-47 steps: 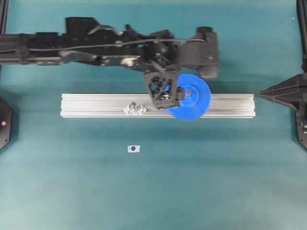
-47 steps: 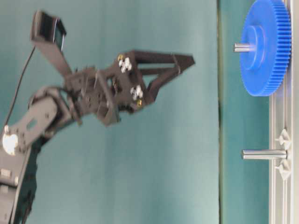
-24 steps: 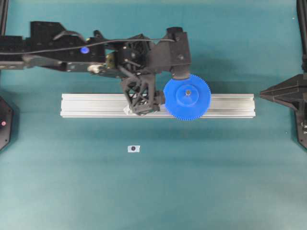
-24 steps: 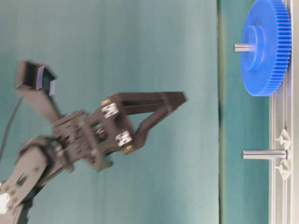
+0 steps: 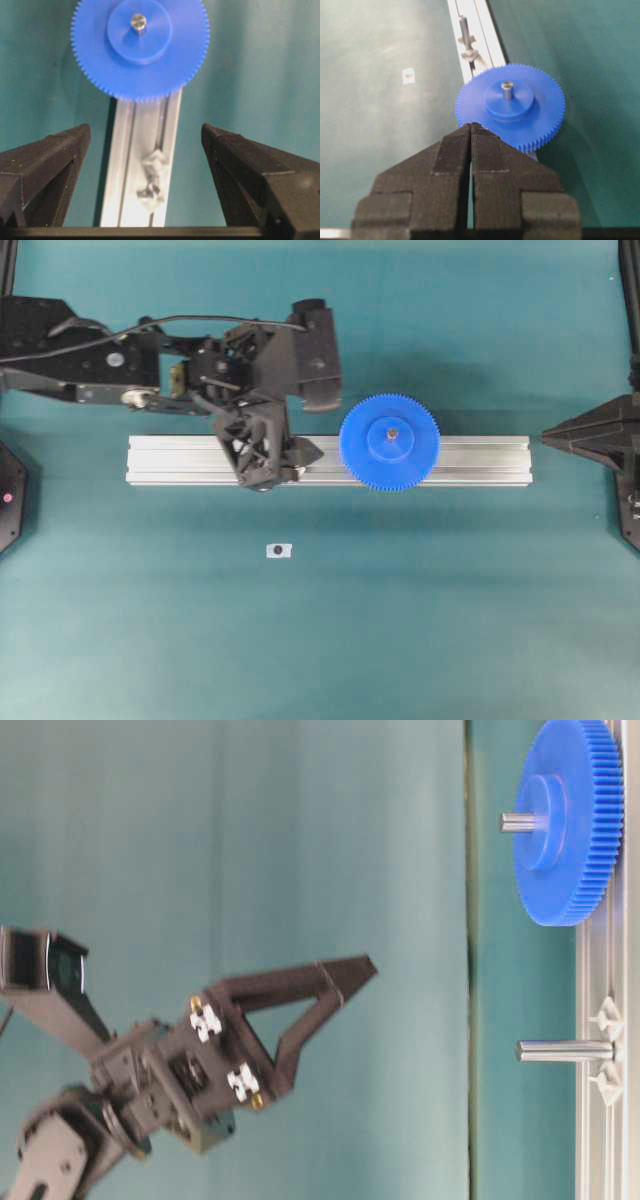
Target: Find the location of the shaft and insert the large gear.
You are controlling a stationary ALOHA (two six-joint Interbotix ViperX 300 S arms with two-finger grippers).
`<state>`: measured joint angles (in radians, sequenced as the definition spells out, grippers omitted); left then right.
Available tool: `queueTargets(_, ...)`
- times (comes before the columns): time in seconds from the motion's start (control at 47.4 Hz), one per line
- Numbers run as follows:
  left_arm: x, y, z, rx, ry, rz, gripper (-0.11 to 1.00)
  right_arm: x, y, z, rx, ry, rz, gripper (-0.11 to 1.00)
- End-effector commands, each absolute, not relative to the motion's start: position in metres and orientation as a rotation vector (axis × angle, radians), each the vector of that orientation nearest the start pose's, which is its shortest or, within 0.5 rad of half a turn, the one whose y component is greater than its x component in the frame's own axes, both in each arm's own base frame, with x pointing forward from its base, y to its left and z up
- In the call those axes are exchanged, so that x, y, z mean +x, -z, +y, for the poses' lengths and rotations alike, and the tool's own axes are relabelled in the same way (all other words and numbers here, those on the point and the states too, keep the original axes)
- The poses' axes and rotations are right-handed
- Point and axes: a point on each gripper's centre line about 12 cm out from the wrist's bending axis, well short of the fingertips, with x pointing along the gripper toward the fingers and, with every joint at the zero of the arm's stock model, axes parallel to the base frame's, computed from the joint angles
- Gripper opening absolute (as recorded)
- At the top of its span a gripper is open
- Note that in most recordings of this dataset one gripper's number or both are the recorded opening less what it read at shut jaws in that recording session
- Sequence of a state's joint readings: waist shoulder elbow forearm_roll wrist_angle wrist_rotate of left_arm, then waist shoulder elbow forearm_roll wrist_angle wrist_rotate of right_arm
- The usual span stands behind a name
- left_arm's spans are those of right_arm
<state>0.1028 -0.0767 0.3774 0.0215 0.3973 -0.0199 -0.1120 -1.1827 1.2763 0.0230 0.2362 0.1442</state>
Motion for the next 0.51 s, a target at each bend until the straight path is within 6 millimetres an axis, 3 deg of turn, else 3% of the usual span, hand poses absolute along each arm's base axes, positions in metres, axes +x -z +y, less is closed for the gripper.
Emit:
queueTargets(0.0,0.405,-0.283,0.041,-0.029,-0.102,0.636,0.92,0.157,-0.235,-0.017,0.19,0.133,0.304,0.0)
queueTargets(0.485,0.387,-0.29,0.038,-0.04,-0.104,0.58,0.92,0.157,-0.238,-0.017,0.187,0.131,0.297,0.0)
